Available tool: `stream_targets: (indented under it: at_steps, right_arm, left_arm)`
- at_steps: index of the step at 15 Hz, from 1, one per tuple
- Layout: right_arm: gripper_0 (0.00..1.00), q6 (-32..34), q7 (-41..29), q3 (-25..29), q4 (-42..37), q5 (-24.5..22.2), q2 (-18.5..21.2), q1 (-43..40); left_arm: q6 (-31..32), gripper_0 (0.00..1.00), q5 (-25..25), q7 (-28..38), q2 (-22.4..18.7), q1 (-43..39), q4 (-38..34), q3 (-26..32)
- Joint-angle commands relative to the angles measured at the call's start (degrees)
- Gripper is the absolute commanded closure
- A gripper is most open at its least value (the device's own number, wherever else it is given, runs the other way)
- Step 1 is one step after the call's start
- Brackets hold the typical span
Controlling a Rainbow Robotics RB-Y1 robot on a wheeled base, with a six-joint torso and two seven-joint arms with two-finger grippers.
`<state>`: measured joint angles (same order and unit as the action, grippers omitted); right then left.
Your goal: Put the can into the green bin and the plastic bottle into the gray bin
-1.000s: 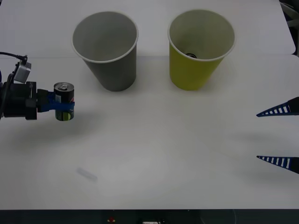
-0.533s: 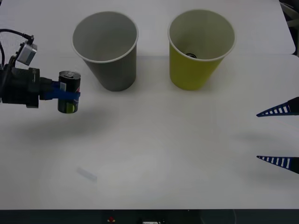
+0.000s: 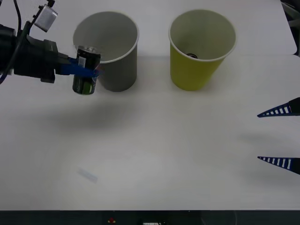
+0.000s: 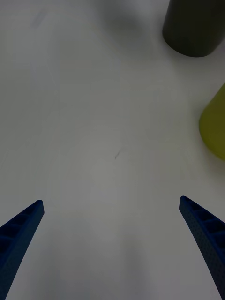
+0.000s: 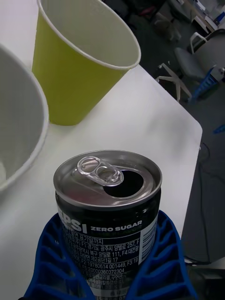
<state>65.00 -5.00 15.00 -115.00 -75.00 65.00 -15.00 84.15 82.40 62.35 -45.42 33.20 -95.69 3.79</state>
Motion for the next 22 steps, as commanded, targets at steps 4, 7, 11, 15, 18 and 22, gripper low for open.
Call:
stream_targets:
  at_steps: [4,7,11,15,18,22]
  right_arm:
    - [0.0,0.0,0.0,0.0,0.0,0.0,0.0,0.0]
    - [0.0,0.0,0.0,0.0,0.0,0.0,0.0,0.0]
    - [0.0,0.0,0.0,0.0,0.0,0.0,0.0,0.0]
    - [0.0,0.0,0.0,0.0,0.0,0.0,0.0,0.0]
    - [0.0,0.0,0.0,0.0,0.0,0.0,0.0,0.0]
    - [0.0,0.0,0.0,0.0,0.0,0.0,0.0,0.0]
  left_arm:
    - [0.0,1.0,11.3,13.1,7.0,11.3,-4.5,-4.1]
    - [-2.2,1.0,17.8,15.0,9.6,16.3,-4.5,-8.5]
    - [-13.6,1.0,20.7,17.9,10.7,22.5,-0.8,-19.3]
    - [-17.9,1.0,22.5,17.7,15.5,32.6,11.2,-25.8]
    - [-26.2,1.0,24.7,17.8,17.6,36.6,17.6,-32.3]
    - [-33.3,1.0,25.0,16.3,20.6,41.9,27.0,-39.3]
